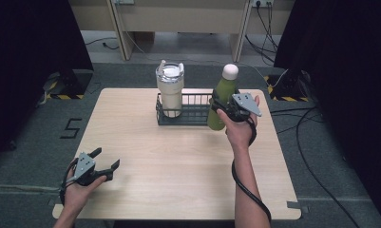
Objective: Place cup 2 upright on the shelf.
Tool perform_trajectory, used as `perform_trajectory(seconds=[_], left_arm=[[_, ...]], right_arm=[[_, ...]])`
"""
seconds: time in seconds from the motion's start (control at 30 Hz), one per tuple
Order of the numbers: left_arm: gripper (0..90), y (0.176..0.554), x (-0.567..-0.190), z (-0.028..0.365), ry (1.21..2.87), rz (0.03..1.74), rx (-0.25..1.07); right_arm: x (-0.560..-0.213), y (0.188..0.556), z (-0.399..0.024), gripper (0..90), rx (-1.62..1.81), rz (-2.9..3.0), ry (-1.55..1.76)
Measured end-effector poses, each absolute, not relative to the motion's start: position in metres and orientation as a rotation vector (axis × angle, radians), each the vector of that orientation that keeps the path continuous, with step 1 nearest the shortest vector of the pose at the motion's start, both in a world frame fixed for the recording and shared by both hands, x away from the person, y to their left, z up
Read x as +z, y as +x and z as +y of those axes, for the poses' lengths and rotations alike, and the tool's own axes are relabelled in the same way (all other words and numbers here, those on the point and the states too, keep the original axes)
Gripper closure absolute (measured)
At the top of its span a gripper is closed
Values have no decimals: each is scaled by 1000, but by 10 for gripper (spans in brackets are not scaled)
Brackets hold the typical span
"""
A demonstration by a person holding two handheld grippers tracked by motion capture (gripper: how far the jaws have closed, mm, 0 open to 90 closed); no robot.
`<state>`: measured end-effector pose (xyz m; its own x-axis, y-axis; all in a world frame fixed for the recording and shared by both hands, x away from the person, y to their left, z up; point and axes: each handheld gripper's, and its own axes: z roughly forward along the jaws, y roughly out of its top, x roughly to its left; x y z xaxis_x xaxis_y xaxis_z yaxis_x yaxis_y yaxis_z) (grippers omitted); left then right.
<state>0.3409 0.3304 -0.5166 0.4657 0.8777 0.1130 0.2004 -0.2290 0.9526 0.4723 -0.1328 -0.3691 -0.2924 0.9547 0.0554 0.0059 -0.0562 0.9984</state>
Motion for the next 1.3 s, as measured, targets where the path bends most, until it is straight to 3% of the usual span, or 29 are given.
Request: perform_trajectory(seconds=[1.3], left_arm=[[135,341,-517,330,1708,931,841]], right_arm=[[-347,489,-116,260,1487,1393,1065]])
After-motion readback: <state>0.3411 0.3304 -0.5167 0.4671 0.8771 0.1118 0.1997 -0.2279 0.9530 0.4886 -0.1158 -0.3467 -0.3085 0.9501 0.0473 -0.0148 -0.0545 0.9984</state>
